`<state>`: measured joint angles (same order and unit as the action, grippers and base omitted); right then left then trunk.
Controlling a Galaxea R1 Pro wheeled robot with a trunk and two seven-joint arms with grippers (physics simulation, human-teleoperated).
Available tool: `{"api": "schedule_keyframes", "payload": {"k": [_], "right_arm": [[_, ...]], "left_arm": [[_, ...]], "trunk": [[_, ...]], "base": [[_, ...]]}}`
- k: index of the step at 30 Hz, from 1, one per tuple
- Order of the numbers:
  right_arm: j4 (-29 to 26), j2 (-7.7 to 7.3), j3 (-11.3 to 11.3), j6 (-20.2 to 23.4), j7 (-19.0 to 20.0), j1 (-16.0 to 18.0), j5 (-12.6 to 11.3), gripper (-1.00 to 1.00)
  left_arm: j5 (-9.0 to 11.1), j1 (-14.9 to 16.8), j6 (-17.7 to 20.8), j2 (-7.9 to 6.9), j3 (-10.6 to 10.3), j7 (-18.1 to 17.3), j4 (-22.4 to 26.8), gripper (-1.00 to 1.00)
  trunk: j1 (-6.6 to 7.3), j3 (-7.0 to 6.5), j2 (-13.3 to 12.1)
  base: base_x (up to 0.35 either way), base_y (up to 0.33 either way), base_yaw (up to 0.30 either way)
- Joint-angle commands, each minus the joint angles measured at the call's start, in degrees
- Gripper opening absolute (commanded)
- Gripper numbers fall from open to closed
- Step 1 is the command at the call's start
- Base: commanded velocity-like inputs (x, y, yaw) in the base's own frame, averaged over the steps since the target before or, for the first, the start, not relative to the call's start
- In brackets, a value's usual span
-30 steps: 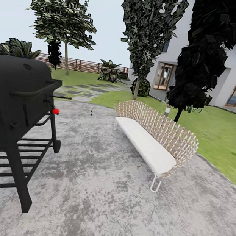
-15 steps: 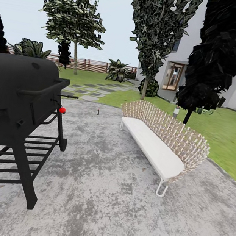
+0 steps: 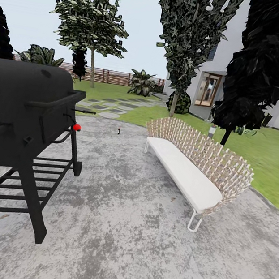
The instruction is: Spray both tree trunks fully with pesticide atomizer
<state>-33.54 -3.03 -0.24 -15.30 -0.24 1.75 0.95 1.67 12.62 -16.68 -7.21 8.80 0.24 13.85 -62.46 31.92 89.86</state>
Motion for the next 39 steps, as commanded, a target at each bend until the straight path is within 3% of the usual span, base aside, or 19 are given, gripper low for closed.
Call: {"api": "schedule_keyframes", "payload": {"k": [1, 39], "right_arm": [[0.0, -0.02, 0.0, -0.2, 0.0, 0.1, 0.1, 1.00], [0.1, -0.04, 0.0, -0.2, 0.0, 0.0, 0.1, 1.00]], "left_arm": [[0.2, 0.0, -0.2, 0.00, 0.0, 0.0, -0.1, 1.00], [0.2, 0.0, -0.2, 0.00, 0.0, 0.0, -0.1, 1.00]], "trunk": [[-0.22, 0.24, 0.4], [-8.57, 7.06, 15.7]], "base": [[0.000, 0.000, 0.000], [0.000, 0.000, 0.000]]}}
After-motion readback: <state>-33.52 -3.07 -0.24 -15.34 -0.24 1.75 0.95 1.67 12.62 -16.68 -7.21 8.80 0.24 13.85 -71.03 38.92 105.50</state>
